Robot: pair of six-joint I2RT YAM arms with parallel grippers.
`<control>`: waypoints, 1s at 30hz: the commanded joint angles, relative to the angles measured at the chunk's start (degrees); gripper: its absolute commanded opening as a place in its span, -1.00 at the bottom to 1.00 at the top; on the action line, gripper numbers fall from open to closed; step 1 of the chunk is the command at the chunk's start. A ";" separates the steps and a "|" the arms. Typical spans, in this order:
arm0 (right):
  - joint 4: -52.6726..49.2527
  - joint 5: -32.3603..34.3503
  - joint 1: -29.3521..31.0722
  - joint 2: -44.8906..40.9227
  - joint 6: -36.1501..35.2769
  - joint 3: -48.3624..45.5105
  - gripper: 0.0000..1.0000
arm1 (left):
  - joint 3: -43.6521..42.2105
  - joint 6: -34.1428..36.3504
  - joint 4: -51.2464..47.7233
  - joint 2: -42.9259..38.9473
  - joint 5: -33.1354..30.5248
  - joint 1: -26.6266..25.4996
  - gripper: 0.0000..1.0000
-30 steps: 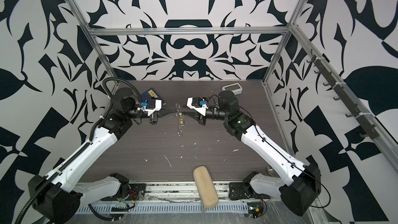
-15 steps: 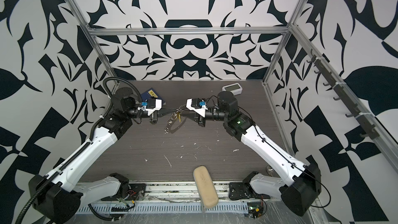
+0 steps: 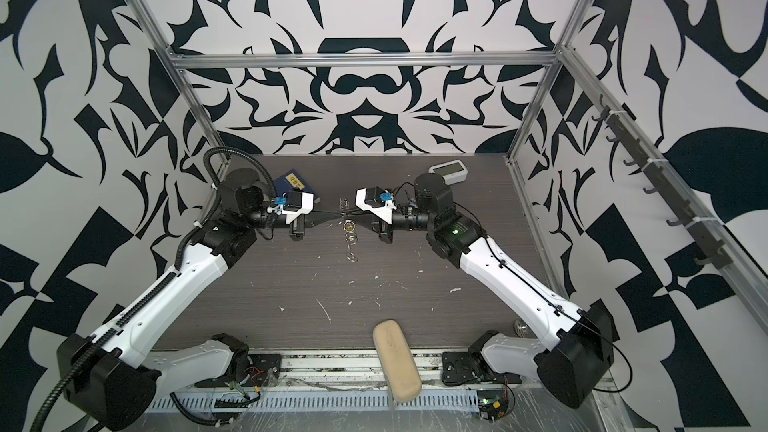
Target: Remove the keys from the keyring
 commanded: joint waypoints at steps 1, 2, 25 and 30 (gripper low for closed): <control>2.06 -1.34 0.59 -0.19 0.33 2.74 -0.67 | 1.78 0.55 0.28 -0.24 1.90 0.29 -1.00; 2.09 -1.34 0.60 -0.12 0.23 2.86 -0.69 | 1.78 0.55 0.31 -0.28 1.94 0.22 -1.00; 0.20 -1.60 0.39 0.09 -1.95 4.14 -1.00 | 1.95 -1.26 0.21 0.11 1.31 0.62 -0.55; 4.68 -5.91 -3.02 -0.77 0.79 2.51 -1.00 | 2.86 -2.26 -0.40 0.47 1.90 1.98 -0.25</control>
